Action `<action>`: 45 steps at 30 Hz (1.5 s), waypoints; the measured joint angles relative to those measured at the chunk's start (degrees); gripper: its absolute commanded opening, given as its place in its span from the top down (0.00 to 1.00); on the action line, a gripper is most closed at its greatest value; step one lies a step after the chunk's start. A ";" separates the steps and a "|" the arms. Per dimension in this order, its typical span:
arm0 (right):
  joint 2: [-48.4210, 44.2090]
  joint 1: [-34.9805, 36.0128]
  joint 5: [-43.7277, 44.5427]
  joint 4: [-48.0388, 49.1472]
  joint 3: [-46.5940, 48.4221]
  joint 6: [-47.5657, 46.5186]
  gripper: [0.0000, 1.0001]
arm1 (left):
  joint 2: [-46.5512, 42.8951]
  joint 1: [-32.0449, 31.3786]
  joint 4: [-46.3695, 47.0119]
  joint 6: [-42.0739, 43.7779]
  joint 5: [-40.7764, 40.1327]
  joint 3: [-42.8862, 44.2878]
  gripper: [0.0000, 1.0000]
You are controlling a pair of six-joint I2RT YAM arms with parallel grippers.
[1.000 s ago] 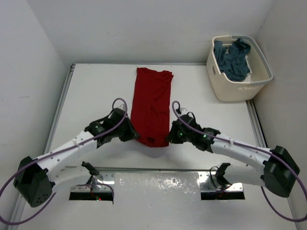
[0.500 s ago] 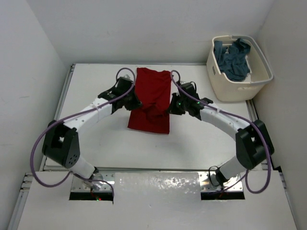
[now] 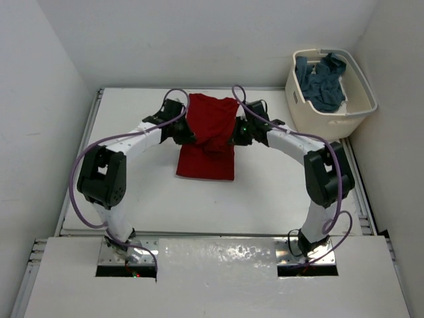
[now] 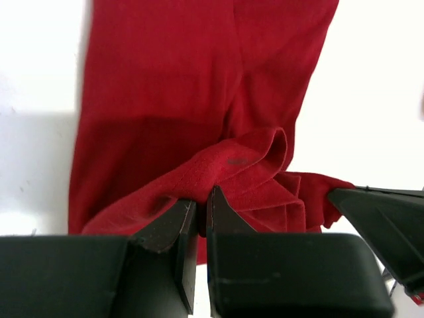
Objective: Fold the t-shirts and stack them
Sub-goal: Fold the folded rectangular tshirt in 1/3 of the way
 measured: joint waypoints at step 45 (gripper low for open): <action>-1.14 -4.02 -8.74 -3.39 -3.15 -10.08 0.01 | -2.23 3.87 -2.91 3.28 -1.64 -5.62 0.00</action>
